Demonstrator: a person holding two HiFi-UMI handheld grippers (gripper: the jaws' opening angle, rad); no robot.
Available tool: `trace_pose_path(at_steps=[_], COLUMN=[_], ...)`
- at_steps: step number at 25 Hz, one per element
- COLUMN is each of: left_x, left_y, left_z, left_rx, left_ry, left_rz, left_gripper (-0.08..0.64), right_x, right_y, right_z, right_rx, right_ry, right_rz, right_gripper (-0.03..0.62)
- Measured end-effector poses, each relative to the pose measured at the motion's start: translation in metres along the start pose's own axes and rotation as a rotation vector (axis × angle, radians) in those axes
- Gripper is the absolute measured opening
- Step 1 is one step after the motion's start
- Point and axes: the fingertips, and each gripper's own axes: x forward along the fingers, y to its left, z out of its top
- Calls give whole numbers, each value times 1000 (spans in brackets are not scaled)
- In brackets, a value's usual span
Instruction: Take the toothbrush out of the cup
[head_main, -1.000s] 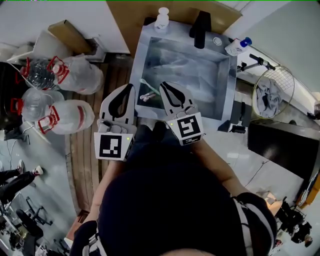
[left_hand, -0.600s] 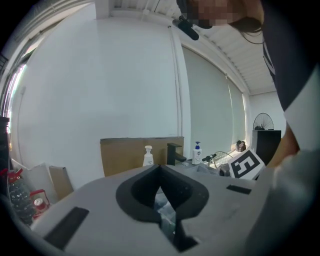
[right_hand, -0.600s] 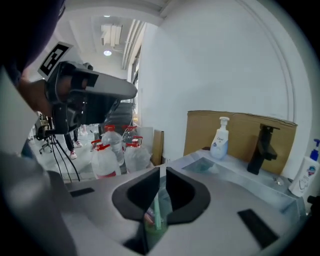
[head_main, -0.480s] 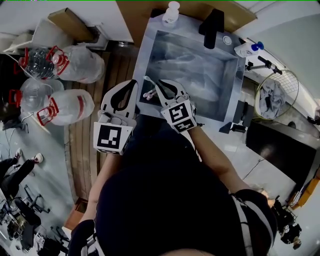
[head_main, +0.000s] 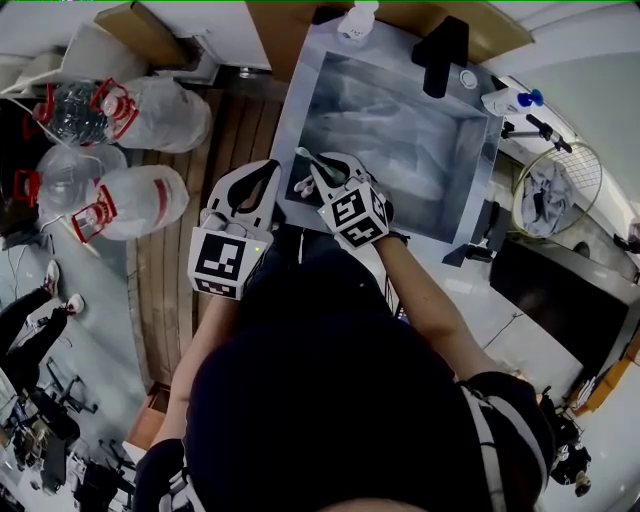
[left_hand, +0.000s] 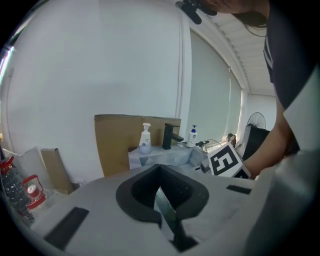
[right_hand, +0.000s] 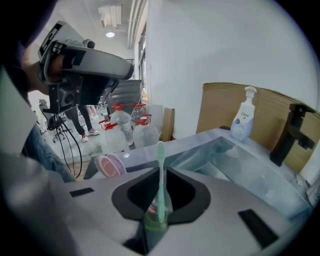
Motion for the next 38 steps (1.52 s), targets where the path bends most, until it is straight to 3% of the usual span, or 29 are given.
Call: trace_pose_path(at_steps=[6,19,20,22,23,28,32,38], left_x=[4,3,3,2,2,0,0,2], left_y=[7,6,7,7,7,9,9,6], left_z=[-4,-10,-11,-12,-12,-15,-17,-16], left_rx=[-72,-118,-121,-127,-130,-146,-152,-151], left_ry=[17,33,33,36,37,43,46,44], left_rz=[-14,-12,-10,-6,-4,4,9,5], left_gripper=[21,21,21,21,21,21,21,21], right_x=[10,15,15,15,15,18,20,15], right_y=[0,9,9,10,10,8,4,2], right_z=[-4,-1,0,1,1,1,1,2], right_rx=[1,-44,-43,-43,-47,-123,-170,-141], right_ry=[28,33,31,33,36,62,72,58], right_rz=[32,122,134,157,169,205,212,223], right_gripper=[32,38,52,147,152,145,79,46])
